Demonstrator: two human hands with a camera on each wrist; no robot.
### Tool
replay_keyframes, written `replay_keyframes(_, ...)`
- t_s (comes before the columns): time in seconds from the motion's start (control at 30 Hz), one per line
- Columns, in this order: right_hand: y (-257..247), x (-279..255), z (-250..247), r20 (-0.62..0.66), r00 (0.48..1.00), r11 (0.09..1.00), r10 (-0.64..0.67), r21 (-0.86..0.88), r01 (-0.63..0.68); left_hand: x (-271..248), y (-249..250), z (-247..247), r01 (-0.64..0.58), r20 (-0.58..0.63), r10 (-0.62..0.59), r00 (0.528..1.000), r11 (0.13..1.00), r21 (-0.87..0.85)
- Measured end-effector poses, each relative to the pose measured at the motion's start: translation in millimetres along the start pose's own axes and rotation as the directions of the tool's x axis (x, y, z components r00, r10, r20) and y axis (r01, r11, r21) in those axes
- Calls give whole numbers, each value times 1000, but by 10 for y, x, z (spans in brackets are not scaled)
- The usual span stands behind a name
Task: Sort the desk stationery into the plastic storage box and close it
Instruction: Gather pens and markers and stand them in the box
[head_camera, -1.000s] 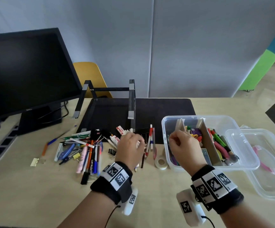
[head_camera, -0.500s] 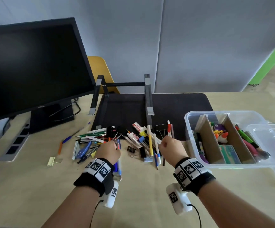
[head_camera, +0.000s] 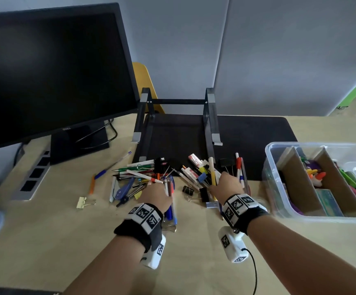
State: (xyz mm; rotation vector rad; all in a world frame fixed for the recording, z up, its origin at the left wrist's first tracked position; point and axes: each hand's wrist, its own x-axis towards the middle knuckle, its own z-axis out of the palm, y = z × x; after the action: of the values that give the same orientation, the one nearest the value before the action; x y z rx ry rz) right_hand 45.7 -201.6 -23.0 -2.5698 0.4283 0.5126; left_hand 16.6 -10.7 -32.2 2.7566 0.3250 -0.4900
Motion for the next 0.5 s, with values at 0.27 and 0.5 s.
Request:
replay_keyframes(0.27,-45,12,39,26,1000,1000,10,0,-10,38,-85,20,37,-19,-37,999,999,24)
replay_keyframes(0.5,-22,19,-9,-10,1000,996,26,90,-25,32,-46,37,2,-52,-1,999,1000,17)
